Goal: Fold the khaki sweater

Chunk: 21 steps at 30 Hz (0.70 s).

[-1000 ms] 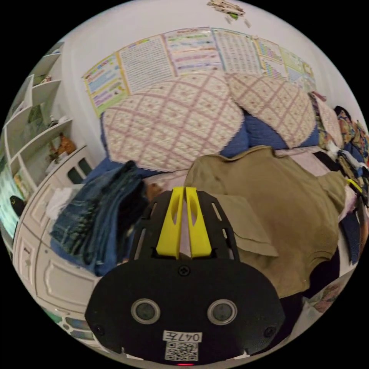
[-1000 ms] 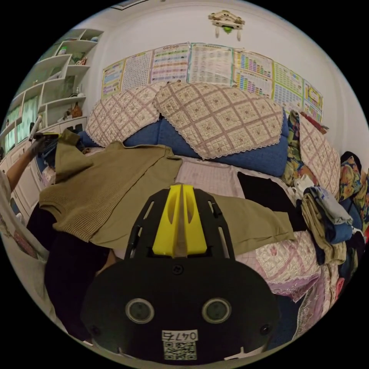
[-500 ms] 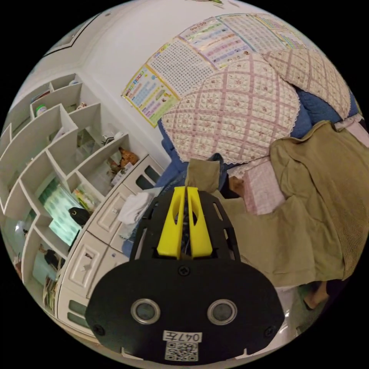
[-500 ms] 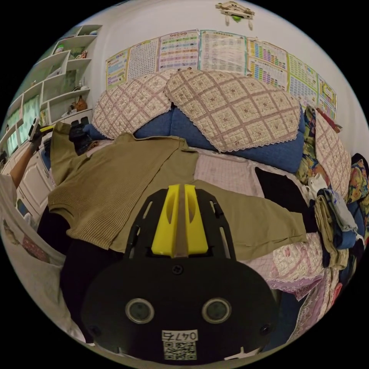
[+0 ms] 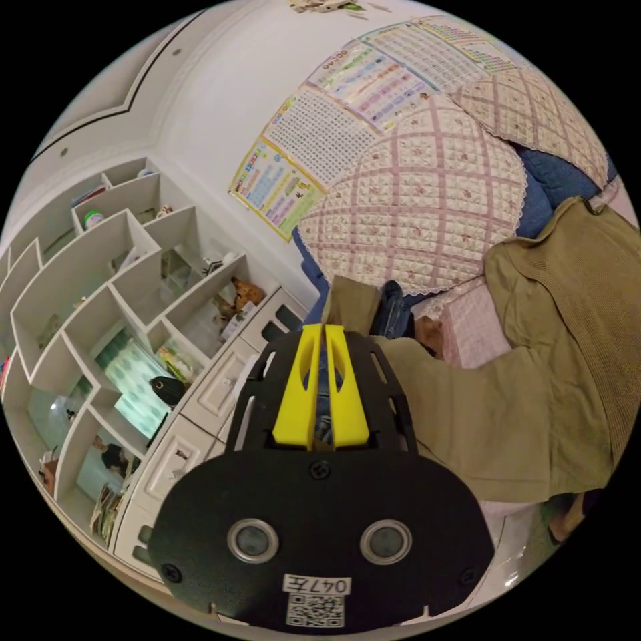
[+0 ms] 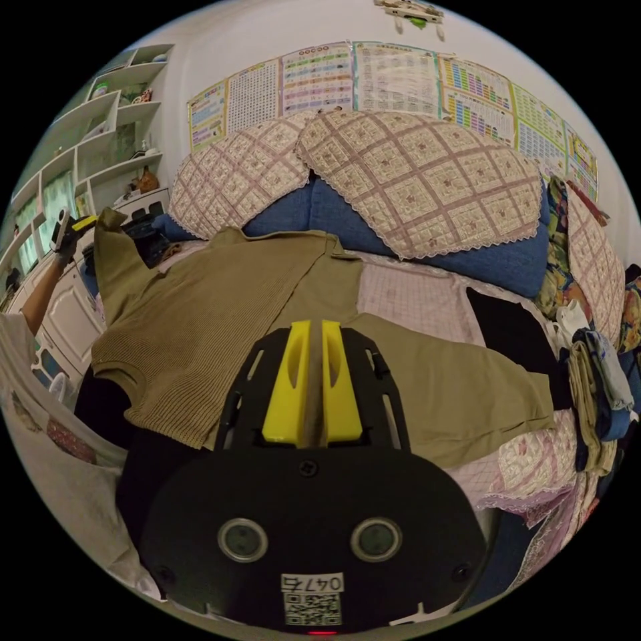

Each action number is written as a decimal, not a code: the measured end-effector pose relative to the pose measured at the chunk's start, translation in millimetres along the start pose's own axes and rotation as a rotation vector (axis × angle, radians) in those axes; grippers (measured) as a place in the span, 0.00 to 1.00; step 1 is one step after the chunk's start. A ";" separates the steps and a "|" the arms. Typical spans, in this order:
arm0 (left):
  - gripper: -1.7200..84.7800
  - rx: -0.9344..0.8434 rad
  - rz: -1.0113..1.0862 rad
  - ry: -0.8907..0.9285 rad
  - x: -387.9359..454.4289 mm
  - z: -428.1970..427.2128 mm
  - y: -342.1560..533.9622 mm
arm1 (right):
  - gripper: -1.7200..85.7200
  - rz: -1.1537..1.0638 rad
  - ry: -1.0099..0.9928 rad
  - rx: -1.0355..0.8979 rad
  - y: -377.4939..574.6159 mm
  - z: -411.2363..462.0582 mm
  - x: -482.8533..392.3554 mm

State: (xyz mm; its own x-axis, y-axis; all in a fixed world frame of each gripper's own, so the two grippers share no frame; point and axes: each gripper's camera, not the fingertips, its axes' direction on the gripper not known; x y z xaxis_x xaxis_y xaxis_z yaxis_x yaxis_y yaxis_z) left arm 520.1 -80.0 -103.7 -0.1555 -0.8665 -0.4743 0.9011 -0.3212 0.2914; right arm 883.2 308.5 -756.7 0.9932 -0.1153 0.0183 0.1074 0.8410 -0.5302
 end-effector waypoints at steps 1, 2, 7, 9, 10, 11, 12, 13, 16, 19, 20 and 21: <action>0.01 -0.006 0.007 0.012 7.3 0.5 5.7 | 0.02 0.001 -0.008 0.004 -0.8 4.5 -3.3; 0.01 -0.006 0.034 0.034 25.0 -1.1 17.1 | 0.02 0.000 -0.013 0.004 -1.6 8.7 -6.4; 0.01 0.002 0.168 0.094 110.1 -13.7 62.0 | 0.02 -0.004 -0.005 -0.016 -3.7 23.6 -16.2; 0.02 -0.027 0.188 0.150 146.2 -3.0 90.0 | 0.02 0.002 -0.006 -0.024 -4.0 28.9 -18.5; 0.02 -0.038 0.190 0.165 154.3 1.9 97.7 | 0.02 0.006 -0.009 -0.029 -4.2 32.5 -19.7; 0.02 -0.064 0.194 0.198 170.0 13.2 114.4 | 0.02 0.011 -0.013 -0.031 -4.3 36.0 -21.0; 0.02 -0.099 0.198 0.237 184.7 26.8 131.7 | 0.02 0.012 -0.014 -0.032 -4.3 37.7 -21.6; 0.02 -0.120 0.197 0.260 191.3 34.1 140.7 | 0.02 0.014 -0.013 -0.035 -4.5 41.4 -22.9; 0.03 -0.221 0.168 0.428 216.7 70.4 186.9 | 0.02 0.015 0.012 -0.050 -5.3 52.3 -25.4; 0.07 -0.298 0.091 0.633 228.0 103.4 232.8 | 0.03 0.028 0.033 -0.059 -6.5 64.7 -25.8; 0.09 -0.324 0.049 0.711 228.3 115.2 250.4 | 0.04 0.033 0.035 -0.061 -7.3 70.5 -26.3; 0.11 -0.345 0.006 0.785 226.3 124.5 267.5 | 0.04 0.035 0.035 -0.062 -7.7 73.7 -26.7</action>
State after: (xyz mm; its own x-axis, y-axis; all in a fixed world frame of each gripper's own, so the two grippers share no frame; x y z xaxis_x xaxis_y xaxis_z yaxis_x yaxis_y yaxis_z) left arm 675.5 -409.6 -29.7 0.0604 -0.3115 -0.9483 0.9935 -0.0727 0.0871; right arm 859.2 344.0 -690.6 0.9939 -0.1055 -0.0306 0.0682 0.8106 -0.5816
